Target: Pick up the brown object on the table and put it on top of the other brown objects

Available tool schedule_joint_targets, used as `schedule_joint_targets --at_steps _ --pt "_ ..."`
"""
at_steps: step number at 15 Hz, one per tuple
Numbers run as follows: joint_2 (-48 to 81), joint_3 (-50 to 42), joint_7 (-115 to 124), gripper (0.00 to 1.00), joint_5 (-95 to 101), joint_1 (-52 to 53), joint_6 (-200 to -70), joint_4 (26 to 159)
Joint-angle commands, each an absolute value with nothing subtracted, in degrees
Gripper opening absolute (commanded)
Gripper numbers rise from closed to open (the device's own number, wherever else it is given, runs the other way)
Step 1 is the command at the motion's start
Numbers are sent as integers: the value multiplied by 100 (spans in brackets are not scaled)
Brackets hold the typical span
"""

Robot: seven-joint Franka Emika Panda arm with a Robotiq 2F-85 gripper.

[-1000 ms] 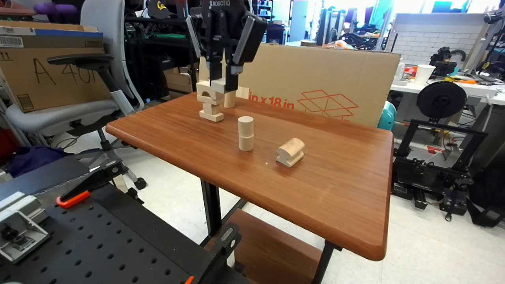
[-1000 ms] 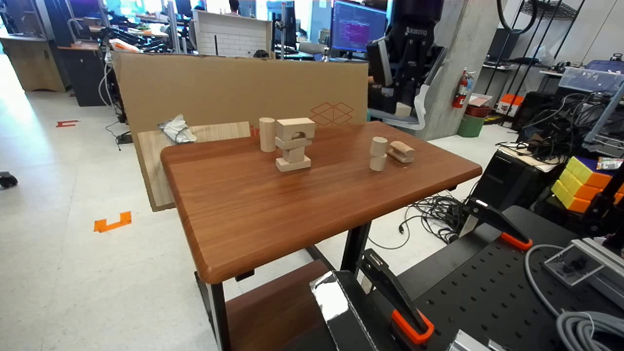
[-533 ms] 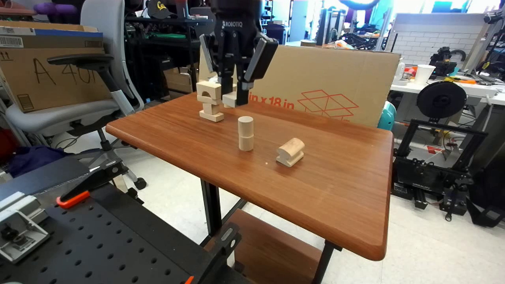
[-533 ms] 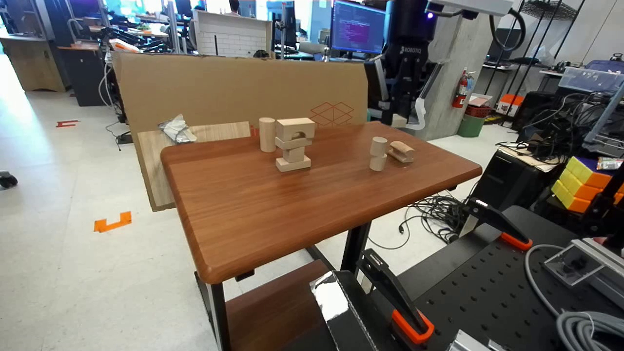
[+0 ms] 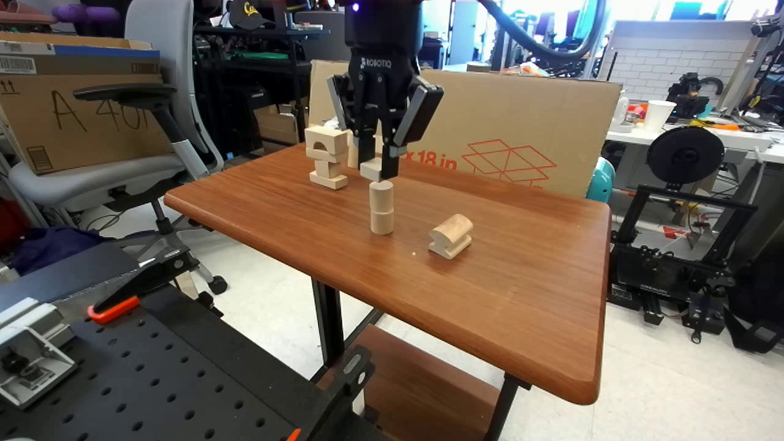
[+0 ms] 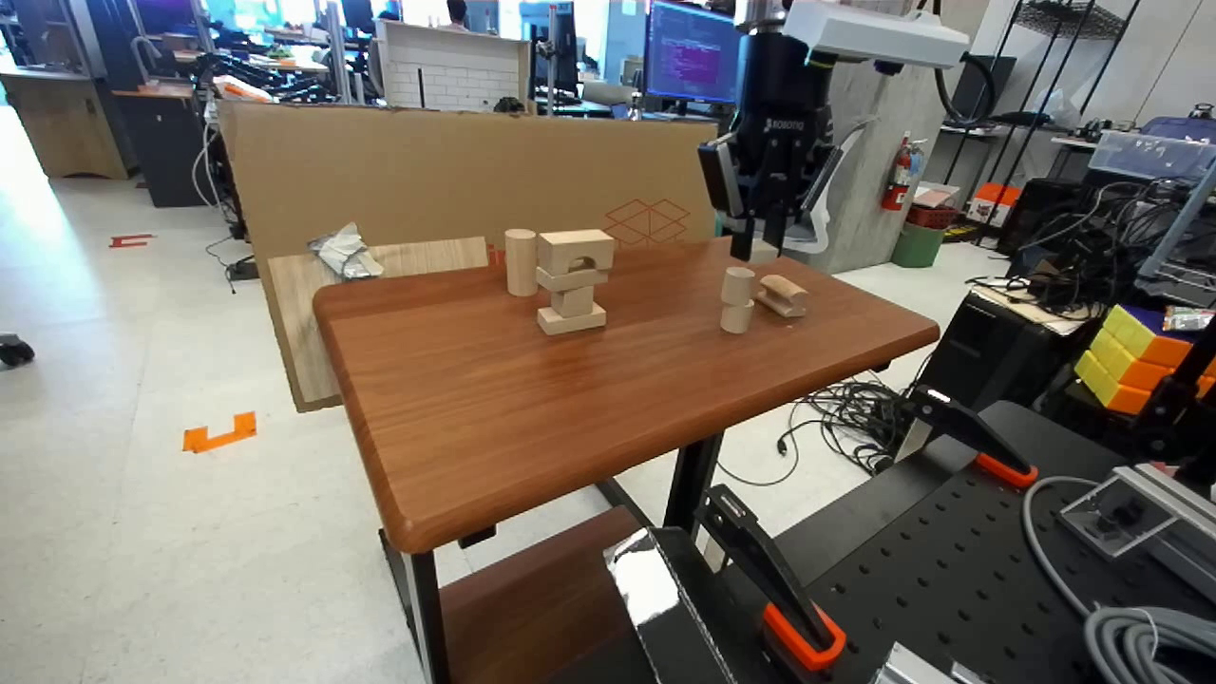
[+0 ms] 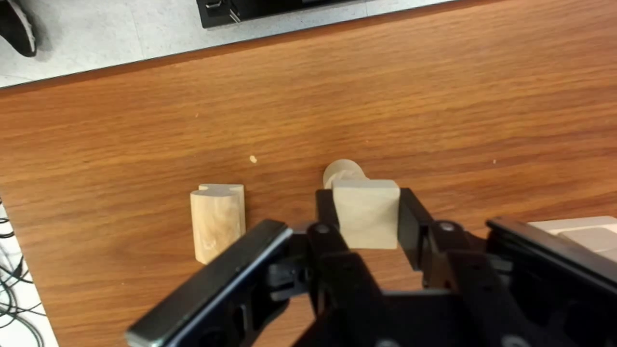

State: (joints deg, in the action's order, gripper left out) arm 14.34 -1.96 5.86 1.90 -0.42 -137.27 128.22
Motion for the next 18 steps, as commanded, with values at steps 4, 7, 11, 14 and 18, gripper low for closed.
schedule_joint_targets --at_steps 4,7,11,14,18 --pt "1596 -226 636 9 313 -1 -13787 12620" --pt "1630 -226 645 9 332 11 -13790 12595" --pt "1681 -233 675 9 385 32 -13784 12576" --pt "1729 -240 697 9 450 40 -13788 12556" --pt "1793 -233 700 9 432 46 -13770 12524"
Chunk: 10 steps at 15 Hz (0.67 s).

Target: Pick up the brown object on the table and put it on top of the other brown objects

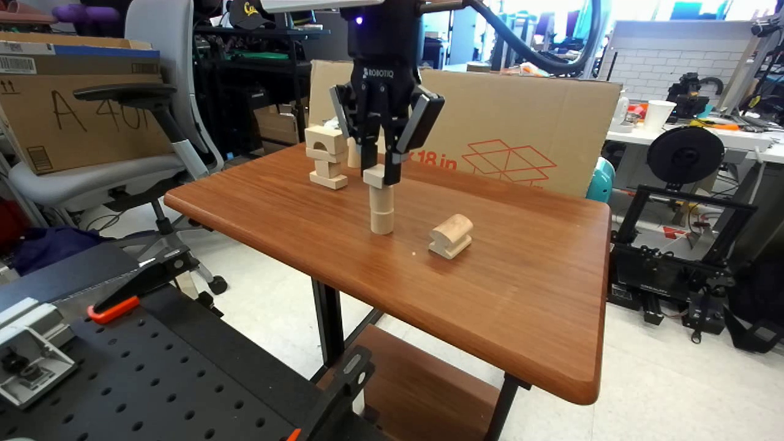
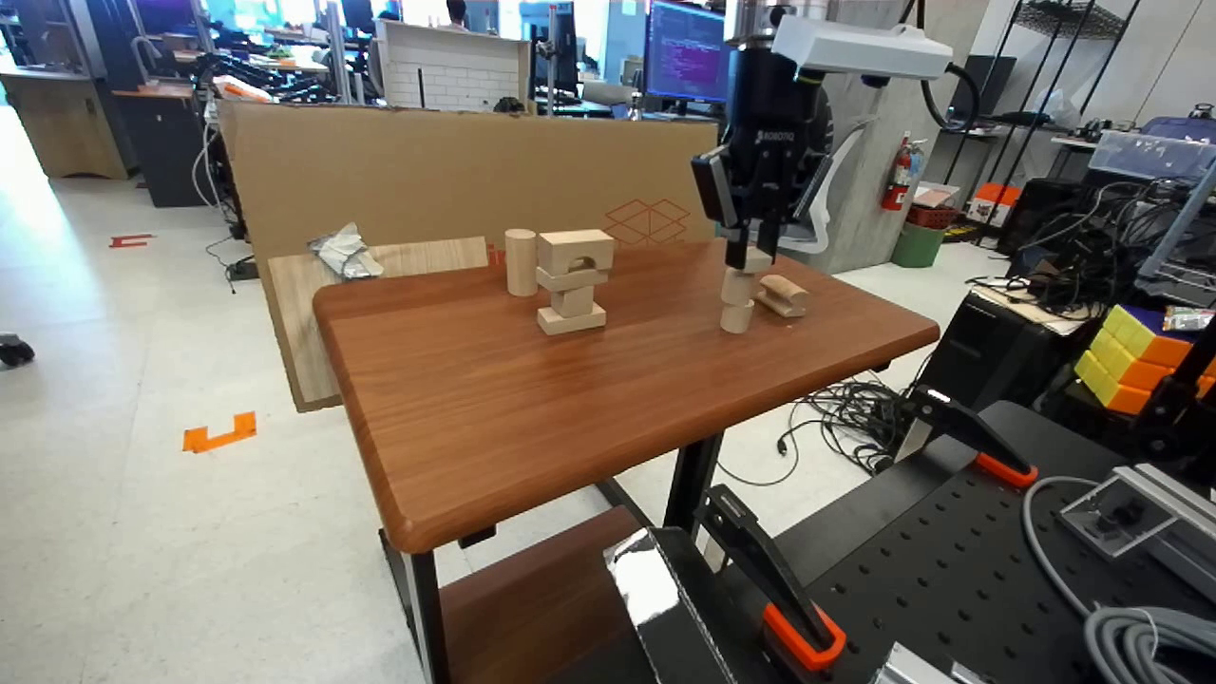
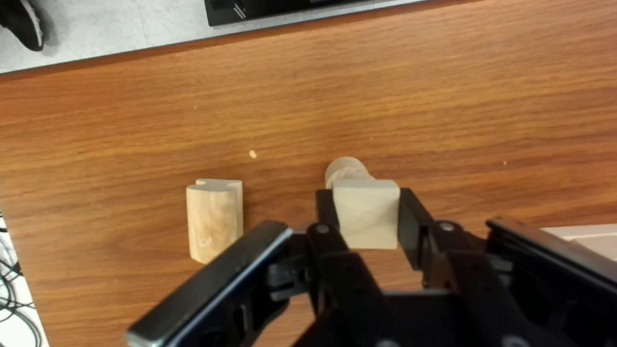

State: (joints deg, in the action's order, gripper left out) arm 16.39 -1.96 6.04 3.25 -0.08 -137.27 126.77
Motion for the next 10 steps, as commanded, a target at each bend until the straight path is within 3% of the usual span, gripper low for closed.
schedule_joint_targets --at_steps 1,2,3,8,10 --pt "1814 -233 720 9 424 53 -13761 12505" --pt "1834 -230 717 45 412 54 -13738 12482" --pt "1835 -211 681 60 363 42 -13696 12466" --pt "1394 -143 647 95 297 78 -13458 12609" --pt "944 -83 540 100 277 96 -13363 12817"
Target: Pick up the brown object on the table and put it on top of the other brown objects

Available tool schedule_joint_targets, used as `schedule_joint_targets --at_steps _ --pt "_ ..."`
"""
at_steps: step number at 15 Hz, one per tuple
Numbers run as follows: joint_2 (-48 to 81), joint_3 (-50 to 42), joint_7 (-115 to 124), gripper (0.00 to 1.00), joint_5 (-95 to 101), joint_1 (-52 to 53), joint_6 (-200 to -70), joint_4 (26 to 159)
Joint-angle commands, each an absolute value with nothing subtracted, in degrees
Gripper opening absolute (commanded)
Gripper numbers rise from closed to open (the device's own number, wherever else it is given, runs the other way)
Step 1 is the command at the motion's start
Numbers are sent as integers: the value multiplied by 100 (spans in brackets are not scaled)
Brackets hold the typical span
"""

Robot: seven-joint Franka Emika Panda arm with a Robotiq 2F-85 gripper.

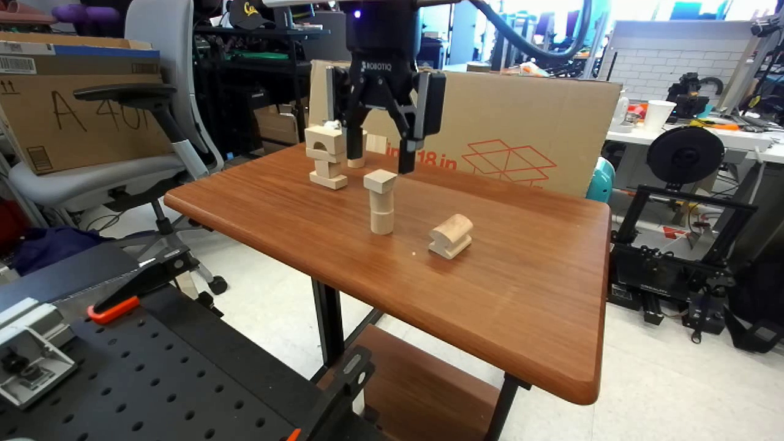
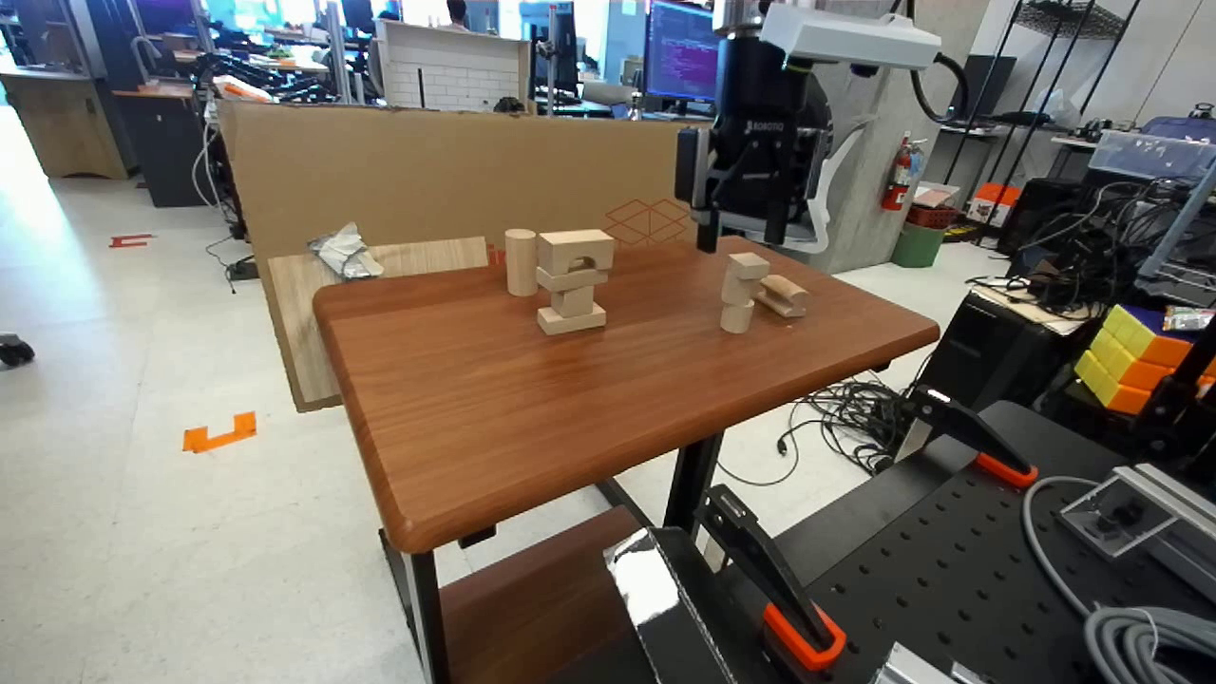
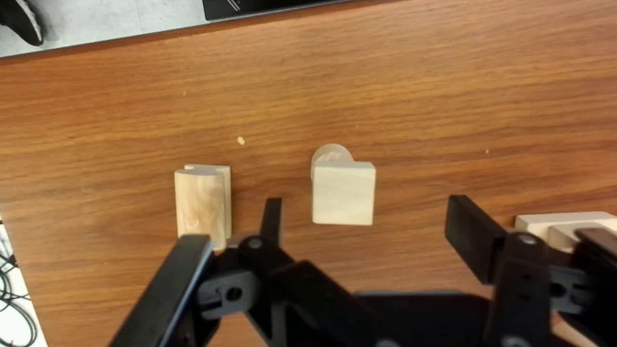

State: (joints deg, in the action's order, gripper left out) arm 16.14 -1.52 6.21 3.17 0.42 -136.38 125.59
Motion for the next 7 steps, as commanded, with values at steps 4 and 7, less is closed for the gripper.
schedule_joint_targets --at_steps 4,7 --pt "188 -70 1027 100 496 189 -12225 12788" --pt "289 -25 873 100 379 126 -12346 12708"
